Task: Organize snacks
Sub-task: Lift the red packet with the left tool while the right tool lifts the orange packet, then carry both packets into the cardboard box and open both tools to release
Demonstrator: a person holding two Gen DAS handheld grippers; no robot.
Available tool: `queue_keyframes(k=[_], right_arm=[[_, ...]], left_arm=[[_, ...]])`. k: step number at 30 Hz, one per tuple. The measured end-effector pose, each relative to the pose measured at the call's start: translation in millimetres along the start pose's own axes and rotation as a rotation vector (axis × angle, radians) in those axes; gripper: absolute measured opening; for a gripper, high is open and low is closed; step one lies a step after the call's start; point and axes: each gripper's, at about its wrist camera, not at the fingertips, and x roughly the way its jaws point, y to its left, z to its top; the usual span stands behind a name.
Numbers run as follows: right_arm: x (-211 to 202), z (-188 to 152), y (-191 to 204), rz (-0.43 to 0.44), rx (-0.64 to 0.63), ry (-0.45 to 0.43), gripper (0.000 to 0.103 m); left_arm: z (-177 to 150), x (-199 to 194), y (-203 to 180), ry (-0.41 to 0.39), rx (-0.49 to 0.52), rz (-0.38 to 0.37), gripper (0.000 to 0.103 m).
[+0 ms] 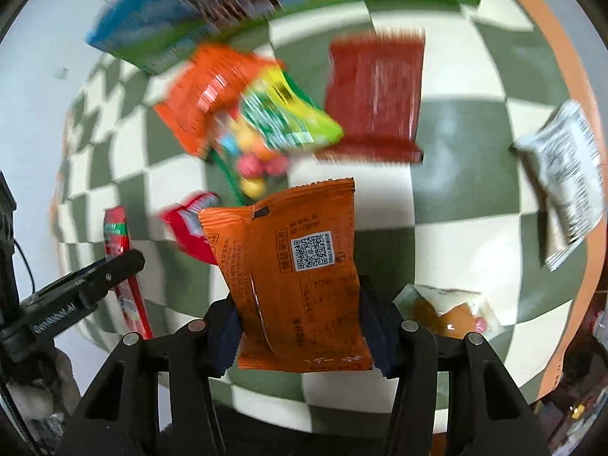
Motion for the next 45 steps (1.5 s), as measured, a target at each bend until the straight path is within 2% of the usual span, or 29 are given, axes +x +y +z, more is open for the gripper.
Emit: queue_keyframes(k=[1, 3, 5, 8, 9, 11, 13, 16, 20, 25, 29, 34, 37, 39, 40, 41, 42, 45], right_arm=[[-14, 4, -1, 0.027, 0.002, -0.024, 0.057], [-44, 11, 3, 0.065, -0.005, -0.080, 0.057], [-84, 25, 6, 0.093, -0.015, -0.152, 0.057], [-120, 45, 18, 0.110, -0.032, -0.238, 0.057], [-137, 61, 17, 0.110, -0.041, -0.273, 0.057], [-140, 79, 41, 0.067, -0.058, -0.327, 0.057], [-157, 110, 42, 0.028, -0.063, -0.364, 0.057], [-161, 153, 43, -0.030, -0.067, -0.381, 0.057], [-156, 203, 37, -0.089, -0.059, -0.332, 0.057], [-99, 241, 34, -0.136, -0.048, -0.231, 0.057], [-63, 255, 26, -0.153, -0.031, -0.170, 0.057], [-37, 253, 16, -0.171, -0.019, -0.121, 0.057], [-17, 257, 11, -0.165, -0.016, -0.040, 0.060], [-4, 260, 13, -0.199, -0.038, 0.003, 0.060], [0, 259, 14, -0.200, -0.042, 0.018, 0.064], [3, 259, 16, -0.192, -0.047, 0.024, 0.069], [5, 258, 20, -0.190, -0.061, 0.027, 0.076], [9, 256, 28, -0.209, -0.080, 0.026, 0.086]], left_arm=[[9, -14, -4, -0.021, 0.011, -0.024, 0.045], [36, -36, -35, -0.066, 0.042, -0.067, 0.045], [66, -64, -28, -0.095, 0.078, -0.112, 0.045], [103, -80, -53, -0.136, 0.120, -0.154, 0.045], [120, -87, -62, -0.148, 0.125, -0.164, 0.045], [145, -90, -78, -0.156, 0.143, -0.169, 0.045], [178, -87, -93, -0.150, 0.141, -0.158, 0.045], [218, -66, -107, -0.099, 0.115, -0.152, 0.045], [254, -26, -111, 0.001, 0.072, -0.132, 0.045], [278, 16, -109, 0.057, 0.052, -0.072, 0.045], [286, 40, -107, 0.105, 0.038, -0.052, 0.045], [283, 65, -103, 0.173, 0.036, -0.046, 0.047], [283, 76, -102, 0.197, 0.038, -0.035, 0.048], [283, 80, -99, 0.208, 0.033, -0.024, 0.061], [283, 80, -99, 0.208, 0.035, -0.024, 0.070], [283, 79, -98, 0.201, 0.038, -0.023, 0.076], [283, 78, -98, 0.187, 0.042, -0.012, 0.078], [282, 75, -96, 0.175, 0.053, 0.012, 0.084]])
